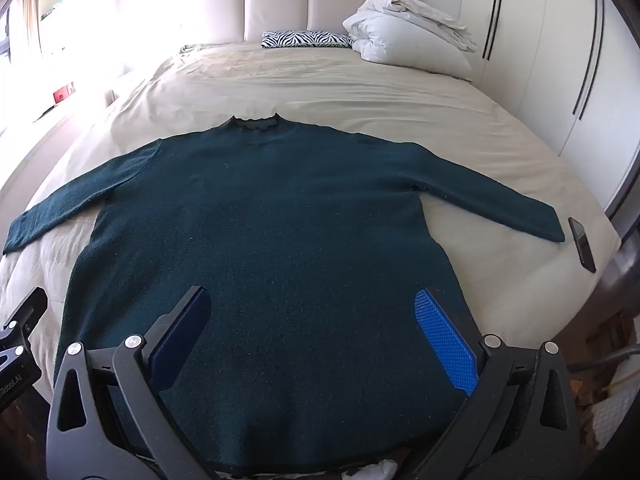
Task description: Fold small clothes
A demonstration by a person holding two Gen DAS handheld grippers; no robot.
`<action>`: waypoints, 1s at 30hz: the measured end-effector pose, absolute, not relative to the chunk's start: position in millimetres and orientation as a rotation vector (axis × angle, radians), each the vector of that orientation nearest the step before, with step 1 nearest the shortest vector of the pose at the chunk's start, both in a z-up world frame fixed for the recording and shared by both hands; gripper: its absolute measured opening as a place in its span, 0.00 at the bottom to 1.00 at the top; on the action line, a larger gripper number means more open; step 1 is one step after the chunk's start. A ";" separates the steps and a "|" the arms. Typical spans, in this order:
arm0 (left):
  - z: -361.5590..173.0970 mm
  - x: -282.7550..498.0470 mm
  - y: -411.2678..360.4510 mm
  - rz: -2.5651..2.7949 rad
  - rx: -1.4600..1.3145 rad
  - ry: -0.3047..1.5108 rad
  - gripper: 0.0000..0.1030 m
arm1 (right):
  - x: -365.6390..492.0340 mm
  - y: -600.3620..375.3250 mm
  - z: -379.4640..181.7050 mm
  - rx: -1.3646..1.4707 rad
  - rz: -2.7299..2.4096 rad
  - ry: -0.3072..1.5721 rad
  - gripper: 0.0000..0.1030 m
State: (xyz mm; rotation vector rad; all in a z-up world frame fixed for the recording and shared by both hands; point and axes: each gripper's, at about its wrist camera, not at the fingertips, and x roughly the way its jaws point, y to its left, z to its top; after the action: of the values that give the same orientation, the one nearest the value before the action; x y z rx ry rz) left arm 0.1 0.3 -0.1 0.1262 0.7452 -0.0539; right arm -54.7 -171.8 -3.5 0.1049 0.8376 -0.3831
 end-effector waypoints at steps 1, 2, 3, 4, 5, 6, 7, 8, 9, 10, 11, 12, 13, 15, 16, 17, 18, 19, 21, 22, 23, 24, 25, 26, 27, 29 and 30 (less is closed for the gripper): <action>-0.1 0.2 0.4 -0.054 0.126 0.746 1.00 | -54.5 -171.7 -3.7 0.103 -0.383 0.839 1.00; -0.2 0.3 0.6 -0.055 0.126 0.746 1.00 | -54.4 -171.7 -4.0 0.103 -0.383 0.840 1.00; -0.2 0.4 0.9 -0.056 0.126 0.746 1.00 | -54.3 -171.8 -4.2 0.104 -0.383 0.839 1.00; -0.1 0.5 1.3 -0.057 0.126 0.746 1.00 | -54.2 -171.8 -4.4 0.104 -0.381 0.840 1.00; -0.1 0.7 1.8 -0.057 0.126 0.746 1.00 | -54.2 -171.8 -4.4 0.104 -0.380 0.840 1.00; 0.0 0.8 2.3 -0.058 0.126 0.747 1.00 | -54.2 -171.8 -4.4 0.103 -0.380 0.840 1.00; 0.1 1.0 2.9 -0.058 0.126 0.747 1.00 | -54.2 -171.9 -4.3 0.102 -0.379 0.839 1.00; -0.2 0.4 0.2 -0.053 0.130 0.746 1.00 | -54.3 -172.0 -4.3 0.102 -0.379 0.839 1.00; -0.2 0.5 0.4 -0.053 0.130 0.746 1.00 | -54.4 -172.3 -4.2 0.103 -0.378 0.839 1.00; -0.2 0.3 0.0 -0.051 0.132 0.746 1.00 | -54.6 -172.5 -3.7 0.104 -0.376 0.838 1.00; -0.1 0.4 0.0 -0.051 0.132 0.745 1.00 | -54.9 -172.6 -3.2 0.104 -0.376 0.839 1.00; -0.1 0.4 0.0 -0.051 0.132 0.745 1.00 | -55.0 -172.5 -3.1 0.103 -0.378 0.840 1.00; 0.0 0.4 0.1 -0.051 0.132 0.745 1.00 | -54.2 -171.5 -4.5 0.101 -0.384 0.841 1.00; -0.3 0.5 -0.1 -0.052 0.133 0.747 1.00 | -54.3 -171.2 -4.0 0.102 -0.383 0.841 1.00; -0.3 0.5 0.0 -0.051 0.133 0.747 1.00 | -54.2 -171.0 -3.9 0.100 -0.384 0.842 1.00; -0.3 0.5 0.0 -0.051 0.133 0.747 1.00 | -54.2 -171.0 -3.7 0.099 -0.385 0.842 1.00; -0.3 0.6 0.0 -0.051 0.132 0.747 1.00 | -54.3 -171.0 -3.7 0.099 -0.384 0.842 1.00; -0.3 0.6 -0.1 -0.052 0.133 0.748 1.00 | -54.1 -172.9 -7.0 0.100 -0.384 0.843 1.00; -0.3 0.6 0.0 -0.051 0.133 0.747 1.00 | -53.5 -172.8 -7.5 0.099 -0.384 0.843 1.00; -0.3 0.6 -0.1 -0.052 0.133 0.748 1.00 | -53.2 -172.6 -7.6 0.098 -0.385 0.843 1.00; -0.3 0.6 -0.1 -0.051 0.133 0.748 1.00 | -53.0 -172.6 -7.7 0.097 -0.385 0.842 1.00; -0.2 0.5 -0.2 -0.051 0.133 0.748 1.00 | -55.2 -174.6 -7.8 0.098 -0.386 0.842 1.00; -0.3 0.6 -0.2 -0.051 0.133 0.748 1.00 | -55.1 -174.7 -8.0 0.099 -0.385 0.842 1.00; -0.3 0.7 -0.2 -0.051 0.134 0.748 1.00 | -55.2 -173.8 -8.1 0.098 -0.385 0.842 1.00; -0.3 0.6 -0.1 -0.052 0.133 0.748 1.00 | -55.0 -173.6 -8.1 0.098 -0.386 0.843 1.00; -0.3 0.7 -0.2 -0.051 0.134 0.748 1.00 | -55.0 -173.6 -8.3 0.098 -0.385 0.843 1.00; -0.3 0.6 -0.2 -0.051 0.134 0.749 1.00 | -55.0 -173.7 -8.6 0.098 -0.386 0.843 1.00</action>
State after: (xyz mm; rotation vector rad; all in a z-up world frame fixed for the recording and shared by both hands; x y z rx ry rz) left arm 0.6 -0.2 -0.3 0.1336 0.7487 -0.0513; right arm -55.0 -173.7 -8.6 0.0976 0.8430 -0.3855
